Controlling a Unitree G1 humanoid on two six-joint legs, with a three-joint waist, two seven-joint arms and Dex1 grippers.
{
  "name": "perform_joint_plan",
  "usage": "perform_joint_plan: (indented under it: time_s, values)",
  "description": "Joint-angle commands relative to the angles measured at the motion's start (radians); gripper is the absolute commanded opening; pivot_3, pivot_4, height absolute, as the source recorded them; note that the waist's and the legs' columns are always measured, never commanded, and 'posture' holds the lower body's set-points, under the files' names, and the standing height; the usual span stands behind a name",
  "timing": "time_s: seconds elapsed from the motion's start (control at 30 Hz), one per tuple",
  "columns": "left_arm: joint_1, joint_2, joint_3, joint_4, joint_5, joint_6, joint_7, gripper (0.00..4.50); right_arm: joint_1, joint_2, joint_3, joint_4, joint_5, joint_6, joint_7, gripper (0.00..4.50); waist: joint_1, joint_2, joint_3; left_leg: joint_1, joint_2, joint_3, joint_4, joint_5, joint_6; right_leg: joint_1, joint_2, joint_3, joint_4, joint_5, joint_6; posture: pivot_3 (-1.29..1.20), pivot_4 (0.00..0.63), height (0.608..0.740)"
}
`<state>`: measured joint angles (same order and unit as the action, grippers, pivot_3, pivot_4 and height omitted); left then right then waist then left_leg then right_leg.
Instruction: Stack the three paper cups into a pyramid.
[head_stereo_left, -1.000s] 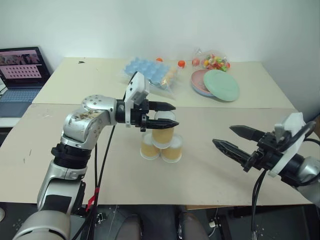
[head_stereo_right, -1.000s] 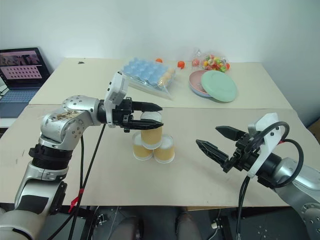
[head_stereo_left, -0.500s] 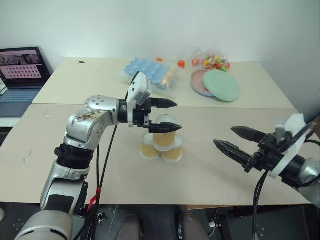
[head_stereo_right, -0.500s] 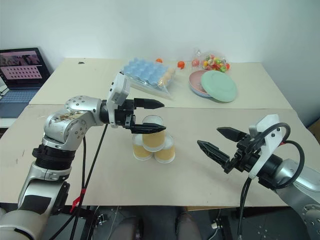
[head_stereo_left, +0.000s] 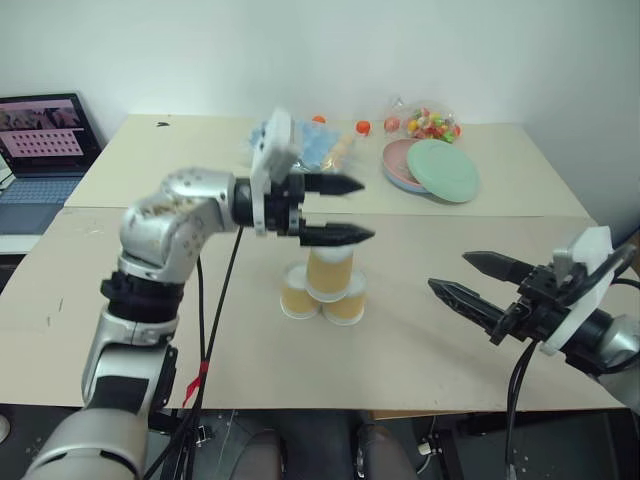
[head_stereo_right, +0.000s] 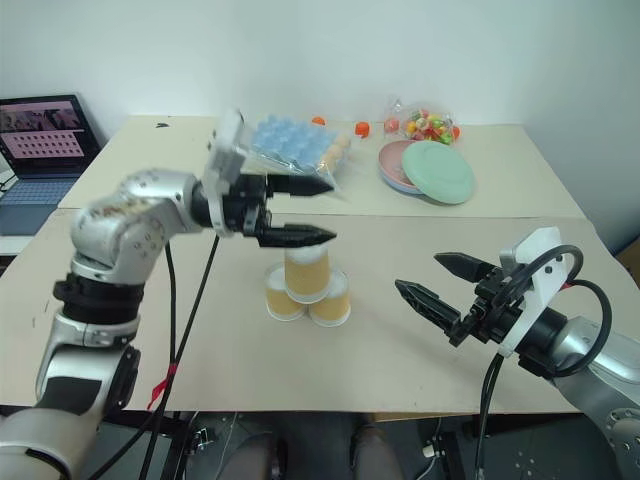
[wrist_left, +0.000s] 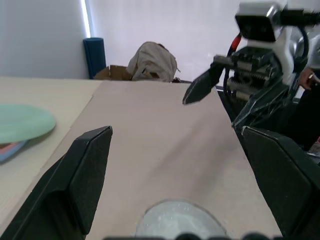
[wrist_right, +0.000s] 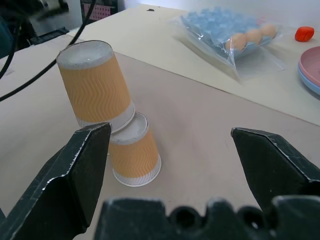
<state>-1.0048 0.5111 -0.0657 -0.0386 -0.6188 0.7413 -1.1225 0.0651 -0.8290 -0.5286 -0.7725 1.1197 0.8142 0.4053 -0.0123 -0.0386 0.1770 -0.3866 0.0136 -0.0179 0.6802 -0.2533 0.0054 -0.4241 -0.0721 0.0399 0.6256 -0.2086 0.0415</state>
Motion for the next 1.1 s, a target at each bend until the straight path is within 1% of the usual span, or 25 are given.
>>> perform_joint_plan:
  time_s: [0.03,0.1,0.13,0.2,0.23,0.3,0.37,0.47,0.53,0.57,0.6,0.63,0.7,0.77,0.83,0.9,0.93,1.1]
  values:
    - [-0.081,0.028,0.080,0.007,-0.032,0.040,0.049,4.42,0.000,-0.007,-0.023,-0.004,-0.005,-0.033,0.008,4.50,-0.002,0.000,0.000,0.001,0.000,0.000,0.000,0.000,0.000,0.000,0.000,0.000,0.000,0.000,0.000,0.00,0.150,0.736]
    - [-0.111,0.052,0.111,0.038,-0.032,0.071,0.080,4.42,0.004,-0.008,-0.024,0.000,-0.007,-0.033,0.014,4.50,-0.003,0.000,0.000,0.001,0.000,0.000,0.000,0.000,0.000,0.001,0.000,0.001,0.000,0.000,0.000,0.00,0.150,0.736]
    - [-0.116,0.080,0.136,0.054,-0.036,0.102,0.096,4.42,0.018,-0.016,-0.037,0.003,-0.012,-0.030,0.028,4.50,-0.004,0.000,0.000,0.002,0.000,0.000,0.000,0.000,0.000,0.000,0.001,0.001,0.001,-0.001,0.002,0.00,0.150,0.736]
    - [-0.065,0.179,0.185,0.038,-0.067,0.181,0.078,4.42,0.061,-0.032,-0.083,0.017,-0.017,-0.025,0.072,4.50,-0.008,0.000,0.000,0.002,0.001,0.000,0.000,0.000,0.000,0.000,0.001,0.001,0.002,-0.001,0.002,0.00,0.150,0.736]
    - [-0.029,0.217,0.204,0.025,-0.070,0.177,0.064,4.42,0.085,-0.039,-0.104,0.027,-0.026,-0.026,0.096,4.50,-0.011,0.001,0.000,0.002,0.001,0.000,-0.001,0.000,0.000,0.000,0.002,0.002,0.002,-0.001,0.002,0.00,0.150,0.736]
    - [0.071,0.280,0.250,0.006,-0.070,0.210,0.097,4.42,0.143,-0.056,-0.138,0.058,-0.062,-0.033,0.157,4.50,-0.015,0.002,0.000,0.003,0.002,0.001,-0.001,0.000,0.000,-0.001,0.002,0.002,0.002,-0.002,0.001,0.00,0.150,0.736]
    - [0.201,0.296,0.302,-0.009,-0.062,0.160,0.103,4.42,0.179,-0.061,-0.155,0.088,-0.084,-0.041,0.207,4.50,-0.009,0.001,-0.001,0.004,0.002,0.001,-0.002,0.000,0.000,0.000,0.002,0.002,0.002,-0.002,0.001,0.00,0.150,0.736]
    - [0.357,0.300,0.330,-0.092,-0.053,0.124,0.120,4.42,0.194,-0.057,-0.144,0.112,-0.110,-0.052,0.247,4.50,0.001,-0.001,0.001,0.004,0.002,0.001,-0.001,0.000,0.000,0.001,0.001,0.002,0.002,-0.002,0.001,0.00,0.150,0.736]
    - [0.588,0.247,0.360,-0.276,-0.069,0.122,0.187,4.42,0.200,-0.028,-0.074,0.140,-0.171,-0.081,0.259,4.50,0.005,-0.001,0.001,0.003,0.002,0.000,0.000,0.000,-0.001,0.001,0.001,0.001,0.001,-0.001,0.001,0.00,0.150,0.736]
    - [0.678,0.226,0.368,-0.338,-0.064,0.110,0.211,4.42,0.203,-0.013,-0.052,0.149,-0.187,-0.090,0.262,4.50,0.000,0.000,-0.001,0.002,0.001,0.000,0.001,0.000,-0.001,0.001,0.001,0.001,0.002,-0.001,0.001,0.00,0.150,0.736]
    - [0.757,0.204,0.377,-0.378,-0.054,0.093,0.238,4.42,0.204,0.003,-0.034,0.161,-0.215,-0.109,0.260,4.50,-0.001,-0.001,-0.002,0.004,0.003,0.002,-0.002,0.000,-0.001,0.001,0.000,0.003,-0.002,-0.001,0.001,0.00,0.150,0.736]
    - [0.815,0.184,0.383,-0.401,-0.037,0.066,0.260,4.42,0.205,0.018,-0.029,0.174,-0.223,-0.116,0.259,4.50,-0.001,-0.001,-0.003,0.005,0.002,0.002,-0.002,-0.001,0.000,0.004,-0.003,0.003,0.001,0.000,-0.002,0.00,0.150,0.736]
    - [0.910,0.157,0.386,-0.437,-0.023,0.042,0.293,4.42,0.213,0.033,-0.012,0.195,-0.268,-0.141,0.268,4.50,0.001,-0.002,-0.002,0.001,0.001,0.002,-0.001,-0.001,-0.001,-0.001,-0.003,0.003,0.001,0.000,-0.002,0.00,0.150,0.736]
    - [1.010,0.108,0.373,-0.454,0.028,-0.035,0.337,4.42,0.225,0.055,0.002,0.214,-0.299,-0.160,0.275,4.50,0.009,-0.002,-0.002,0.001,0.000,0.001,0.000,-0.001,-0.001,-0.001,-0.002,0.002,0.002,0.001,-0.003,0.00,0.150,0.736]
    - [1.061,0.058,0.371,-0.461,0.048,-0.079,0.388,4.42,0.226,0.071,0.010,0.220,-0.310,-0.168,0.277,4.50,0.013,0.001,-0.003,0.004,0.000,0.002,0.000,-0.001,-0.001,0.002,-0.002,0.002,0.001,0.000,-0.001,0.00,0.150,0.736]
    - [1.067,0.009,0.344,-0.425,0.127,-0.177,0.450,4.42,0.204,0.100,0.022,0.203,-0.316,-0.174,0.246,4.50,0.015,0.001,-0.003,0.005,0.000,0.003,0.000,-0.001,-0.001,0.003,-0.002,0.002,0.001,-0.003,0.003,0.00,0.150,0.736]
    - [1.068,-0.006,0.334,-0.414,0.150,-0.207,0.466,4.42,0.196,0.110,0.027,0.195,-0.320,-0.174,0.236,4.50,0.016,0.000,-0.003,0.005,0.000,0.003,0.000,0.000,-0.001,0.003,-0.002,0.002,0.001,-0.003,0.002,0.00,0.150,0.736]
    - [1.043,-0.132,0.278,-0.351,0.287,-0.332,0.648,4.42,0.159,0.202,0.092,0.096,-0.336,-0.160,0.099,4.50,0.016,0.002,-0.004,0.006,0.001,0.003,0.001,0.001,-0.002,0.003,0.000,0.003,0.002,-0.001,0.001,0.00,0.150,0.736]
